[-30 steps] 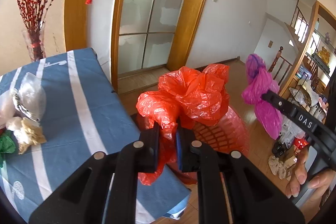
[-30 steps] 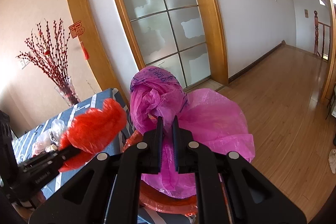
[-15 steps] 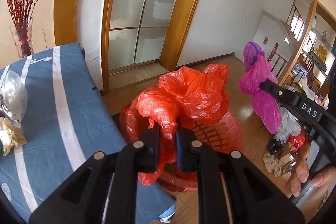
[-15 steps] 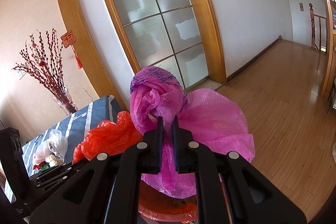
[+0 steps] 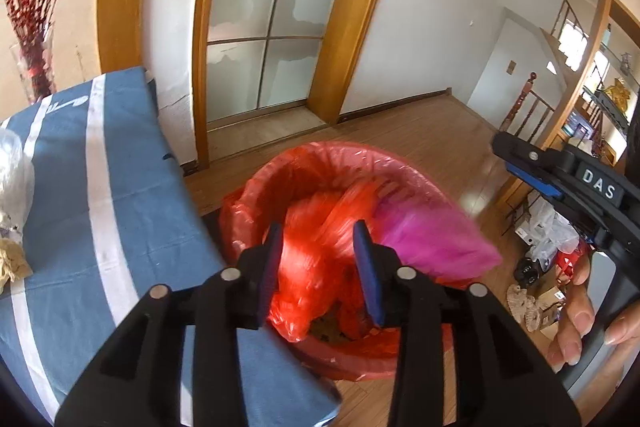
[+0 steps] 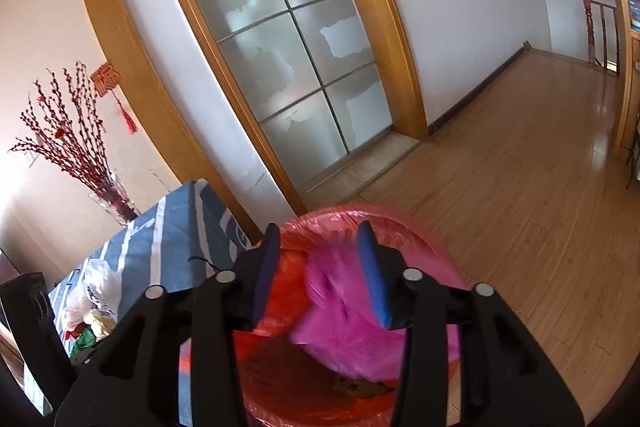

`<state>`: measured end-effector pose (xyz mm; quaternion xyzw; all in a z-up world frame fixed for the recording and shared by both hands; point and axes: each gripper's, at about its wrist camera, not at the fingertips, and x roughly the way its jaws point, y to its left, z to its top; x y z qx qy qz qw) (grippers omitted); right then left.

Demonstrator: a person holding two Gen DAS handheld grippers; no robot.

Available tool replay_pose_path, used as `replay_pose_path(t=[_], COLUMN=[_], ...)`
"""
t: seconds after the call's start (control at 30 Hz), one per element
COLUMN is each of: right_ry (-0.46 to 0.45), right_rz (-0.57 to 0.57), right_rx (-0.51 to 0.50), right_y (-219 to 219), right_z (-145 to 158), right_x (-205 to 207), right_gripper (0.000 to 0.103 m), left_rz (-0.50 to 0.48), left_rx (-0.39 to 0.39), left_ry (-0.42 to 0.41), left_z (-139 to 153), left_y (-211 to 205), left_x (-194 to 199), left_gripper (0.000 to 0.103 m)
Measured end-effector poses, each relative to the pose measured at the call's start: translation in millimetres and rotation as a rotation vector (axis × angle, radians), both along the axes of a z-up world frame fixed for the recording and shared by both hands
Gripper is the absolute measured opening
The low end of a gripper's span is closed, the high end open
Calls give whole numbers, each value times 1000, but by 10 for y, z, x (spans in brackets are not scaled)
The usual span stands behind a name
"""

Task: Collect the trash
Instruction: 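Open both tools to drop the red and pink bags into the basket, then move both tools back toward the remaining bags on the table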

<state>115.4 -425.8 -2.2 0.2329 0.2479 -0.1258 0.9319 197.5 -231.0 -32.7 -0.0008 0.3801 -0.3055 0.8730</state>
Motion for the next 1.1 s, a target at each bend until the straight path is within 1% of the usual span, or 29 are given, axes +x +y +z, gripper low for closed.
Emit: replay_pose_path(t=[0.03, 0.13, 0.17, 0.23, 0.33, 0.4, 0.43, 0.47, 0.5, 0.67, 0.7, 0.9, 1.0, 1.1], right_ry=[3, 4, 5, 4, 0, -5, -9, -12, -15, -11, -13, -15, -6, 12], right_rz=[-6, -21, -25, -31, -13, -1, 5, 12, 27, 123, 154, 328, 407, 478], right_rx=[-3, -26, -40, -80, -135, -160, -174, -185, -196, -242, -243, -218, -215, -214], right_y=[1, 19, 36, 97, 234, 328, 385, 440, 518, 943, 1058, 1738, 2083, 2399], right_z=[-11, -6, 4, 36, 79, 96, 104, 114, 121, 121, 113, 63, 34, -13], right_x=[-15, -45, -52, -61, -44, -25, -12, 7, 30, 227, 276, 534, 651, 743], right_gripper=[48, 53, 56, 62, 66, 75, 82, 86, 87, 88, 88, 87, 84, 76], left_rz=[5, 24, 33, 62, 107, 138, 162, 182, 212, 352, 368, 535, 602, 654], left_rx=[2, 11, 16, 37, 58, 75, 87, 97, 112, 128, 128, 152, 157, 154], left_ry=[2, 0, -4, -24, -59, -83, -100, -115, -134, -187, -192, -217, -209, -200], left_z=[-10, -29, -24, -8, 32, 69, 93, 115, 137, 267, 279, 355, 335, 312], left_y=[22, 142, 187, 298, 511, 666, 779, 879, 1020, 1702, 1788, 2617, 2952, 3237], left_x=[3, 13, 11, -10, -37, -67, -85, -99, -114, -157, -156, -229, -244, -264], left_gripper=[41, 44, 46, 52, 57, 61, 64, 65, 65, 66, 67, 67, 67, 67])
